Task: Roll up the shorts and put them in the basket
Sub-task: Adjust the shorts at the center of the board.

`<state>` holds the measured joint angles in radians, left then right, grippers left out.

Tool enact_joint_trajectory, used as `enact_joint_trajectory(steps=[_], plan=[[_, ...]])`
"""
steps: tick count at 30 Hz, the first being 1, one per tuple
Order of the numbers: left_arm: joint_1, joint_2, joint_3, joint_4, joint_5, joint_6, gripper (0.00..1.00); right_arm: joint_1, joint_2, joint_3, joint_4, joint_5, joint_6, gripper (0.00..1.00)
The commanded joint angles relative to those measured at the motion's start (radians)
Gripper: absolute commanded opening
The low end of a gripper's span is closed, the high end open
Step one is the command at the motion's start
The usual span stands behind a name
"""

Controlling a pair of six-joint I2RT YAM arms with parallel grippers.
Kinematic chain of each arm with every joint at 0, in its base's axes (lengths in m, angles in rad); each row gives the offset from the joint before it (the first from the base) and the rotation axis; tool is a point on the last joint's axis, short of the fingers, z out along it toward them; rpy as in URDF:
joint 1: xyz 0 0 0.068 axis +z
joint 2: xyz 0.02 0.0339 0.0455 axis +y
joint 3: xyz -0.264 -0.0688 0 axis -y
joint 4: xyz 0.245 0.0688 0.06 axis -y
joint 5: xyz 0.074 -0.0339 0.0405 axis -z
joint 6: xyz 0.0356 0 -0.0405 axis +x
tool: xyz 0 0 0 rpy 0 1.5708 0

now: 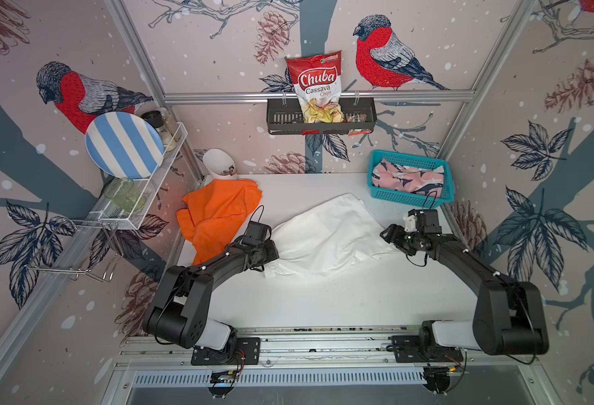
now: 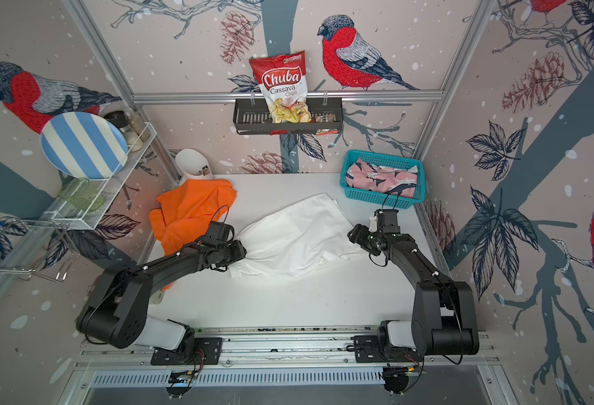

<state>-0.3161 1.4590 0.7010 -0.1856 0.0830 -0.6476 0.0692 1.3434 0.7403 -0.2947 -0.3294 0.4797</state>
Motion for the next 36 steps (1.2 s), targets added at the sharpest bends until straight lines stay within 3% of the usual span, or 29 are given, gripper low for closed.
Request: enact_joint_trajectory(steps=[1, 6, 14, 25, 30, 33, 36], plan=[[0.006, -0.034, 0.028, -0.039, -0.029, 0.03, 0.52, -0.001, -0.043, -0.071, -0.05, 0.084, 0.046, 0.73], [0.008, -0.131, 0.033, -0.095, -0.024, 0.027, 0.52, -0.005, -0.086, -0.153, 0.003, 0.096, 0.058, 0.7], [-0.042, -0.242, 0.035, -0.214, -0.002, 0.034, 0.53, -0.033, -0.107, -0.098, 0.073, 0.104, 0.113, 0.62], [-0.126, -0.327, -0.067, -0.228, 0.061, -0.046, 0.54, -0.06, 0.117, -0.07, 0.285, -0.052, 0.179, 0.55], [-0.127, -0.344, -0.095, -0.214, 0.069, -0.059, 0.54, -0.066, 0.146, -0.054, 0.302, -0.053, 0.19, 0.28], [-0.128, -0.344, -0.091, -0.211, 0.092, -0.059, 0.54, -0.075, 0.143, -0.02, 0.271, -0.08, 0.187, 0.0], [-0.14, -0.327, -0.093, -0.207, 0.105, -0.067, 0.53, -0.066, 0.065, 0.034, 0.209, -0.115, 0.217, 0.0]])
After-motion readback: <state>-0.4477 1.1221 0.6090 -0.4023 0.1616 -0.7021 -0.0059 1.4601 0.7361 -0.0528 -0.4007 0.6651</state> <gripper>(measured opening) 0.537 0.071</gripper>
